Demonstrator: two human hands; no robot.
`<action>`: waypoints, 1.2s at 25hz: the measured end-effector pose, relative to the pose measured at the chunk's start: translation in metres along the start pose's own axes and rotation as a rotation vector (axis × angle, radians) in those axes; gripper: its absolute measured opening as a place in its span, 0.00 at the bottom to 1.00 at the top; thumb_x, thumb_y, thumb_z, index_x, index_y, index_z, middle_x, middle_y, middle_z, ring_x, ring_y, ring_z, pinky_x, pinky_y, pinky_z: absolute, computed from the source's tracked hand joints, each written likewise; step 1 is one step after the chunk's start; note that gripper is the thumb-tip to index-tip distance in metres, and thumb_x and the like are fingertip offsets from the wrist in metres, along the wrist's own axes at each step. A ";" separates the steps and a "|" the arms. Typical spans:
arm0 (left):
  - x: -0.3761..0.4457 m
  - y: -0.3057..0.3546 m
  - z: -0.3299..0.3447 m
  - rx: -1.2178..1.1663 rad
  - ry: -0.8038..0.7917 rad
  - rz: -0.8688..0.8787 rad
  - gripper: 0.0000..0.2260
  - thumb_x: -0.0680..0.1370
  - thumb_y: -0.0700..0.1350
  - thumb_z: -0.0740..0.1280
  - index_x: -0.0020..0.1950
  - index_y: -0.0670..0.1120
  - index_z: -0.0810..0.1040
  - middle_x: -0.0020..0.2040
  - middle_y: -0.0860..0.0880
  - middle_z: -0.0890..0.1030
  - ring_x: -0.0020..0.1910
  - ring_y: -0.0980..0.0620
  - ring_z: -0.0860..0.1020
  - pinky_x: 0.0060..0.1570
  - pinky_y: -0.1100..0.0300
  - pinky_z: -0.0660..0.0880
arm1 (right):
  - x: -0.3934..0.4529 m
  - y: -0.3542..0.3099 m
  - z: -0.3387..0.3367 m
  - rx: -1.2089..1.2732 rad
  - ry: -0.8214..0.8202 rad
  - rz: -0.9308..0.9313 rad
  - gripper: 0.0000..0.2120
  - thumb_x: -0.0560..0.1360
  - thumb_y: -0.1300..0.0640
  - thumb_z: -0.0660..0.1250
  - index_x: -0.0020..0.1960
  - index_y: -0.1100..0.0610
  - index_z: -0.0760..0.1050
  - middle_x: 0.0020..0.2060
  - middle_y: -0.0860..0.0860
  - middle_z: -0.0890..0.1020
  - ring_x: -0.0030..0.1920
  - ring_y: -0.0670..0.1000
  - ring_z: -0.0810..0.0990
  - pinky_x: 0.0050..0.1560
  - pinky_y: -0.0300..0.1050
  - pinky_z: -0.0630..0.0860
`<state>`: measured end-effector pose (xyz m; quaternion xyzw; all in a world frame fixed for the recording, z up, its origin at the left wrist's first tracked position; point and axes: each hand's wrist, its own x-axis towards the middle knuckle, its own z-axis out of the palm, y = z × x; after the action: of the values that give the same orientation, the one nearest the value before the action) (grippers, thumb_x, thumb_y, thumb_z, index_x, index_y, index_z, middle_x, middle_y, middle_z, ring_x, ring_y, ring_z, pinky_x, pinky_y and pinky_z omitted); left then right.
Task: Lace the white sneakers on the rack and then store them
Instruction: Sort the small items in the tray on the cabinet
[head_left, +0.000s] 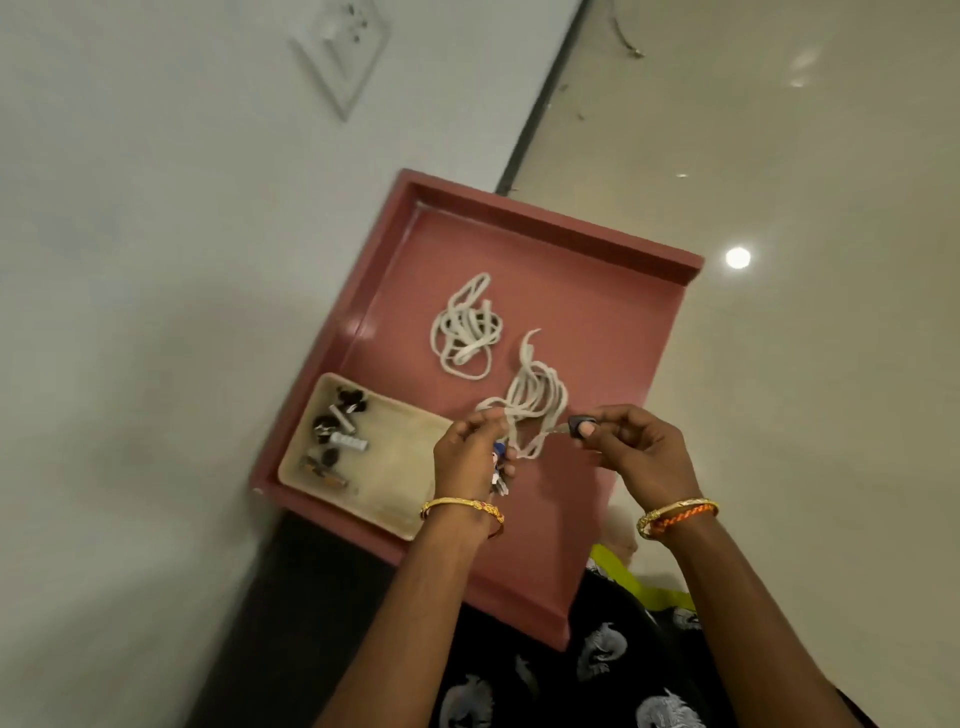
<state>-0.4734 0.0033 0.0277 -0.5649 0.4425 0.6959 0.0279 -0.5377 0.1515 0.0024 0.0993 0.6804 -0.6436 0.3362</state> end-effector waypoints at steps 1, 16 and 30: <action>0.003 0.004 -0.023 -0.036 0.045 -0.046 0.05 0.75 0.34 0.63 0.44 0.42 0.75 0.23 0.48 0.73 0.18 0.54 0.69 0.20 0.68 0.63 | -0.002 0.001 0.023 -0.015 -0.036 0.017 0.06 0.73 0.71 0.67 0.44 0.62 0.77 0.29 0.48 0.83 0.32 0.43 0.82 0.33 0.36 0.78; 0.084 0.019 -0.135 0.047 0.425 0.137 0.14 0.74 0.35 0.70 0.58 0.41 0.75 0.48 0.47 0.78 0.36 0.56 0.77 0.28 0.73 0.71 | 0.039 0.059 0.221 -0.409 0.162 0.067 0.02 0.73 0.65 0.67 0.43 0.59 0.78 0.35 0.56 0.84 0.37 0.53 0.83 0.43 0.43 0.79; 0.096 0.004 -0.126 0.360 0.511 0.395 0.13 0.72 0.29 0.68 0.54 0.39 0.78 0.59 0.43 0.75 0.49 0.52 0.78 0.42 0.74 0.73 | 0.024 0.059 0.214 -0.723 0.123 -0.428 0.06 0.71 0.65 0.64 0.47 0.61 0.79 0.38 0.56 0.83 0.38 0.56 0.81 0.39 0.45 0.76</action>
<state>-0.4137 -0.1248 -0.0438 -0.6104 0.6509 0.4353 -0.1193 -0.4513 -0.0486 -0.0475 -0.1302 0.8863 -0.4118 0.1671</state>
